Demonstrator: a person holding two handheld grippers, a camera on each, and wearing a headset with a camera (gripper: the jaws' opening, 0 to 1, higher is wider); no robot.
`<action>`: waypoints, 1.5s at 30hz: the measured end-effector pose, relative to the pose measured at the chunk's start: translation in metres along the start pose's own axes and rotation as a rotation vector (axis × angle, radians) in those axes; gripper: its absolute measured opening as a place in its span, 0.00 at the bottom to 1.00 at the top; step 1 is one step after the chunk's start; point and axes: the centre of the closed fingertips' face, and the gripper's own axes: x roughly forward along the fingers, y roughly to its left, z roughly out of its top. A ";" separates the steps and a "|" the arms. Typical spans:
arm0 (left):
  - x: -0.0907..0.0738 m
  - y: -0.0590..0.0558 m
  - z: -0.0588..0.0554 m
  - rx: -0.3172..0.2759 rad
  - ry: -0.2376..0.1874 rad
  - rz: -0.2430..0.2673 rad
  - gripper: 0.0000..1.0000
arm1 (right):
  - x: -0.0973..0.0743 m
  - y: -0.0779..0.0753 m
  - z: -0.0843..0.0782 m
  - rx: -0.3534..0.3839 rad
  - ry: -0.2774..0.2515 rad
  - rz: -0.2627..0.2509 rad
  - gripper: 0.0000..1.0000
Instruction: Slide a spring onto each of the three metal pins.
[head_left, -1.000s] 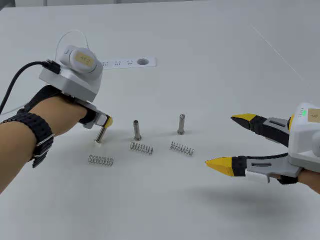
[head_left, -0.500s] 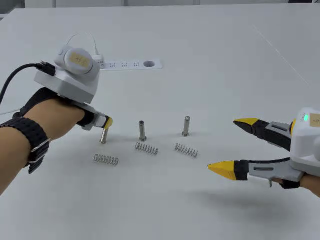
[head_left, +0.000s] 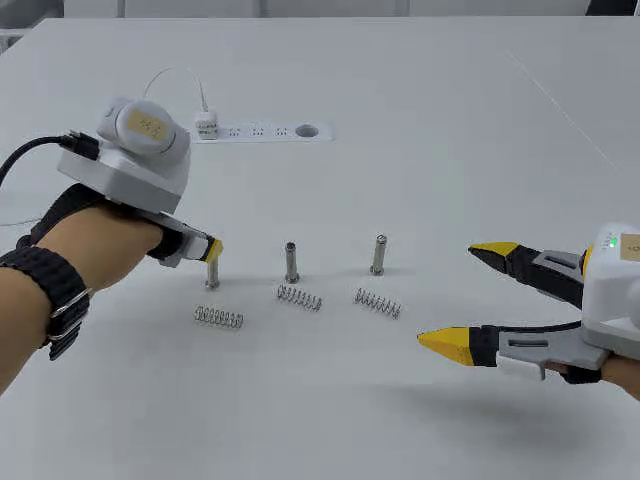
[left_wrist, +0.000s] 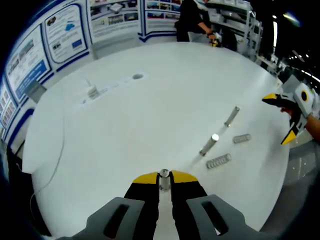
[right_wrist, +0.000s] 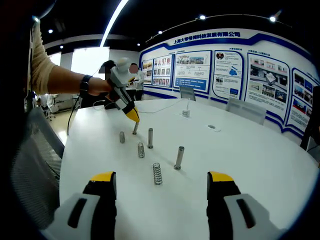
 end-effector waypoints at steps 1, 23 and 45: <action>-0.001 0.000 -0.001 -0.001 -0.002 0.001 0.07 | 0.000 0.000 0.000 0.000 0.000 0.001 0.75; -0.011 -0.005 -0.009 -0.054 -0.129 0.007 0.07 | 0.002 0.004 0.000 -0.007 0.010 0.011 0.75; -0.010 -0.006 -0.012 0.039 -0.157 0.033 0.11 | 0.003 0.004 -0.001 -0.010 0.016 0.015 0.75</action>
